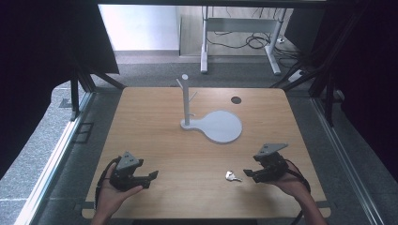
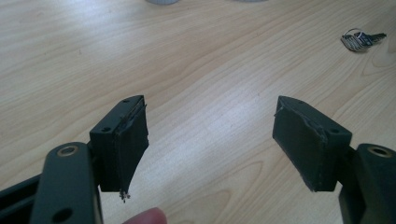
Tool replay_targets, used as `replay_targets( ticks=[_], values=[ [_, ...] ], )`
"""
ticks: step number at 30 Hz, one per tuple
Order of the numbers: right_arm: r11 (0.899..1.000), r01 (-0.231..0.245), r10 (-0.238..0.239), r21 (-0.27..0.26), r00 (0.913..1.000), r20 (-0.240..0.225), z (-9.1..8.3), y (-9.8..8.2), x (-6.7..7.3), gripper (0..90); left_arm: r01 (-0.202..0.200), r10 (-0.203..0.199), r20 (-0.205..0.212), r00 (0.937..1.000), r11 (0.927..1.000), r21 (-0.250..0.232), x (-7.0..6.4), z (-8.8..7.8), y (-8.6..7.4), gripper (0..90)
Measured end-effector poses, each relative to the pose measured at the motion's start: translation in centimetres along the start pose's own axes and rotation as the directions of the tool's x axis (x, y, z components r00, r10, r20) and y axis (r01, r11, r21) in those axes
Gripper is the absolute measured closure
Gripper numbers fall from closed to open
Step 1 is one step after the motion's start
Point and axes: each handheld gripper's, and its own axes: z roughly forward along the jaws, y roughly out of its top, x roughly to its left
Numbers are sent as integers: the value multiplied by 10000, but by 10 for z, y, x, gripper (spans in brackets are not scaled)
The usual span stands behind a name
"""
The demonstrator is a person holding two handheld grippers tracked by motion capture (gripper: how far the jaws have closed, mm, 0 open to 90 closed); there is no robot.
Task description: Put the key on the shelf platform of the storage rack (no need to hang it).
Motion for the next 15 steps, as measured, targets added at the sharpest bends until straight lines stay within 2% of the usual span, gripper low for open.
replay_targets(
  ticks=[6,10,15],
  values=[
    [9972,481,-461,579,9983,-354,13,12,11,314,108,-108,119,9999,9999,-40,2,-2,0,268],
    [9926,796,-747,915,9957,-556,24,21,16,319,195,-199,202,9996,9996,211,6,-1,0,269],
    [9887,879,-788,1214,9939,-777,37,21,22,328,295,-303,272,9992,9991,290,8,0,-1,269]
  ],
)
